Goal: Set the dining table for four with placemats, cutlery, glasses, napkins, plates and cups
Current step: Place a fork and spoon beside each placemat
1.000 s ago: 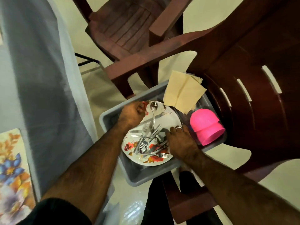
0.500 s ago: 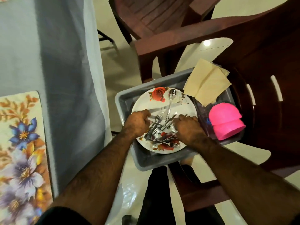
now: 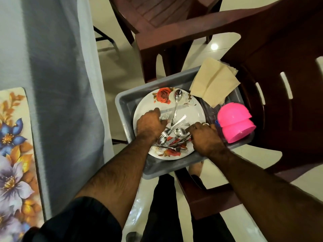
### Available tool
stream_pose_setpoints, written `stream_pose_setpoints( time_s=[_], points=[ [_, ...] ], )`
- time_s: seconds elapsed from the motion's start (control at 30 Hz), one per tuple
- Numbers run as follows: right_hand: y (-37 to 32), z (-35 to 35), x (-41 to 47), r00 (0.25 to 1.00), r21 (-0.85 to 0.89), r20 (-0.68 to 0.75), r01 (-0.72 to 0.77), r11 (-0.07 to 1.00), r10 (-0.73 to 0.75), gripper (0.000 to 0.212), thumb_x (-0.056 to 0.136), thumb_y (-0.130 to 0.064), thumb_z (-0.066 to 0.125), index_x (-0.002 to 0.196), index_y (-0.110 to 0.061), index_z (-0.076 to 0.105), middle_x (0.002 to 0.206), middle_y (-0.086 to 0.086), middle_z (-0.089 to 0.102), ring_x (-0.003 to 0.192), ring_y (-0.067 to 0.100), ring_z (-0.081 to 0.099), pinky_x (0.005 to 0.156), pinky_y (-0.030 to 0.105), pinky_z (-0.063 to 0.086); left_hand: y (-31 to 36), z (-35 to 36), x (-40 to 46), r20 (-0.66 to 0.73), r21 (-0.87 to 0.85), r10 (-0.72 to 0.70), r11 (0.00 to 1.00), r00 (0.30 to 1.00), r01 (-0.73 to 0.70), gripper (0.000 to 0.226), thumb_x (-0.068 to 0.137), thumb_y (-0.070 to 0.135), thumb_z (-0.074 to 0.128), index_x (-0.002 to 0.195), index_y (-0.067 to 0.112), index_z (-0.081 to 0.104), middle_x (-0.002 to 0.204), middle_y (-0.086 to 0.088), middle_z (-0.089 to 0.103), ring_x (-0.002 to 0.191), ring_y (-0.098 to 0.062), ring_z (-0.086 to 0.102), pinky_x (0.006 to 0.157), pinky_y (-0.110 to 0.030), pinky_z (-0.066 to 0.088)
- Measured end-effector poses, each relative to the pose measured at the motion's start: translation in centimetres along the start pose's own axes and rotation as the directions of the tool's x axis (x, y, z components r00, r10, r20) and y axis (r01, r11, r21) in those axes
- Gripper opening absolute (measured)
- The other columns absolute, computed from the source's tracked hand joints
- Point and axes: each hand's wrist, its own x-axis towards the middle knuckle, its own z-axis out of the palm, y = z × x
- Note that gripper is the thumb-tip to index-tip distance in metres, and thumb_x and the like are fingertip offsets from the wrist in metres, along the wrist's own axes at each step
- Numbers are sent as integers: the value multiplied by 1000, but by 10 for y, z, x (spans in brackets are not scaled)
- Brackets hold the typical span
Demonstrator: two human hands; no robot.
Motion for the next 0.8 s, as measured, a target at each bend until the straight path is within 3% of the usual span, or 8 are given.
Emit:
stream_pose_setpoints(
  time_s=[0.2,0.3,0.37,0.47,0.53,0.67,0.8],
  points=[
    [-2,0,-5,999,37,-25,-21,999,22,51,89,-36,68,138,-24,56,133,6,57,120,28,59,108,53,39,8,-2,10,-2,-119,-50,992,999,49,15,90,41,73,86,26,74,90,6,70,85,-22,67,71,-32,53],
    [-1,-6,-3,996,58,-89,-26,998,32,41,92,-38,62,130,-22,62,127,6,59,116,28,61,105,52,40,0,-11,13,-83,-282,-83,958,993,57,13,94,29,70,82,25,66,84,7,68,78,-20,66,65,-30,51],
    [-3,-13,2,988,63,-148,-24,998,33,38,93,-38,59,127,-21,64,124,6,61,112,29,63,102,50,42,-8,-20,15,-99,-425,-119,903,988,66,16,100,24,63,86,25,56,80,5,67,77,-21,67,65,-34,57],
    [-12,-30,16,974,57,-224,-10,998,23,33,89,-35,61,117,-20,68,117,7,64,106,31,64,94,47,48,-23,-40,20,-94,-625,-132,780,987,44,8,108,33,56,100,33,53,82,-1,72,76,-22,74,68,-41,66],
    [-20,-42,28,970,62,-243,11,998,4,32,87,-30,63,115,-17,69,117,10,64,105,34,64,92,46,51,-31,-52,20,-100,-730,-116,684,988,6,7,109,34,55,105,28,56,77,-9,70,68,-26,72,62,-41,65],
    [-44,-61,54,966,13,-244,93,996,-87,39,90,-26,65,128,-16,66,127,11,62,112,34,62,99,46,49,-50,-63,22,-131,-779,-159,627,979,-3,18,106,41,57,101,25,62,69,0,60,60,-17,56,57,-41,55],
    [-72,-70,83,956,-99,-205,193,976,-210,47,91,-28,69,136,-18,63,148,12,53,125,34,57,108,49,44,-66,-67,21,-98,-822,-278,564,956,80,17,105,44,59,99,31,67,68,4,62,60,-13,55,57,-38,53]
  ],
)
